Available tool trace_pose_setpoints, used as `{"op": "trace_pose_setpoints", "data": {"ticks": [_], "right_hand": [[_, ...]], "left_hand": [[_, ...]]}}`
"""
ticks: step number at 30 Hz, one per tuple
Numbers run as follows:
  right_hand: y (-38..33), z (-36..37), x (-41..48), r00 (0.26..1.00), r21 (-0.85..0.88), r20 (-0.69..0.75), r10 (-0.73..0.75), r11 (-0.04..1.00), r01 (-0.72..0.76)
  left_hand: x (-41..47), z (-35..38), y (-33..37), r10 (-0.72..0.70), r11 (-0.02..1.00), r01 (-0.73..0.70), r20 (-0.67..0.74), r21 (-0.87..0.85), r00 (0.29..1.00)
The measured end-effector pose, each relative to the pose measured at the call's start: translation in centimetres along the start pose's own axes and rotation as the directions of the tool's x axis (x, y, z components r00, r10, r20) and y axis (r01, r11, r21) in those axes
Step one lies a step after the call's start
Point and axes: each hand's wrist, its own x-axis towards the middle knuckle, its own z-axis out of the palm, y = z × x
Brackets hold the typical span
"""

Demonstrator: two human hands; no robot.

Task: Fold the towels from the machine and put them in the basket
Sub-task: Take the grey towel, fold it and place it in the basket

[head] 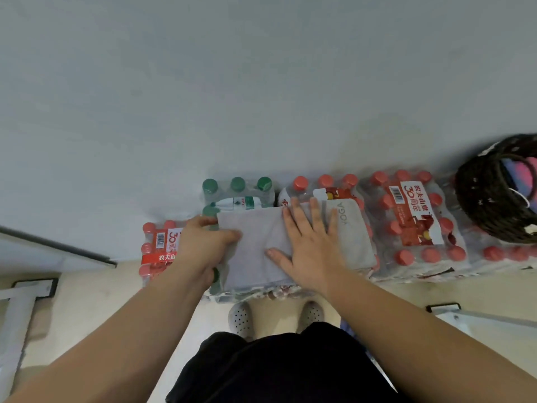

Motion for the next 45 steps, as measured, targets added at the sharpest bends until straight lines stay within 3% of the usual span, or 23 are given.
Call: {"op": "trace_pose_setpoints", "data": {"ticks": [2,4,13,22,26,30,34,38,41,45], "right_hand": [[-0.3,0.0,0.1,1.0,-0.017,0.001,0.021,1.0,-0.021],[-0.6,-0.2,0.2,0.999,-0.04,0.014,0.029,0.999,-0.028],[-1.6,-0.2,0.9,0.999,-0.04,0.006,0.044,0.998,-0.043],[4.5,-0.1,-1.6,0.966,0.311,-0.178,0.185,0.942,-0.123],[8.1,-0.4,-2.8,0.951,0.545,-0.246,0.186,0.838,-0.023],[10.2,-1.0,-3.8,0.941,0.743,-0.28,0.192,0.664,0.085],[12.1,-0.9,-4.6,0.977,0.893,-0.151,0.152,0.445,0.068],[13.7,-1.4,-4.6,0.996,0.949,-0.072,0.061,0.31,0.05],[14.4,-1.4,-4.1,0.998,0.953,-0.063,-0.011,0.296,0.063],[14.8,-0.7,-3.1,0.993,0.884,-0.105,-0.056,0.452,0.119]], "left_hand": [[0.0,-0.2,0.3,-0.083,0.987,0.094,0.086,-0.127,0.993],[0.0,-0.3,0.6,-0.098,0.984,0.115,0.125,-0.136,0.987],[1.3,-1.0,1.6,0.043,0.998,-0.037,0.095,-0.059,0.995],[-3.3,4.5,4.5,0.293,0.956,-0.284,0.199,-0.076,0.935],[-4.4,8.9,4.2,0.384,0.919,-0.393,0.17,0.022,0.908],[-4.5,13.6,2.7,0.429,0.873,-0.448,0.132,0.193,0.893],[-4.2,17.8,1.5,0.524,0.768,-0.514,0.087,0.382,0.847],[-4.6,20.1,0.7,0.5,0.682,-0.508,0.171,0.526,0.849],[-5.0,20.6,-0.1,0.508,0.625,-0.524,0.208,0.579,0.836],[-5.8,19.1,-1.5,0.526,0.566,-0.526,0.213,0.635,0.823]]}}
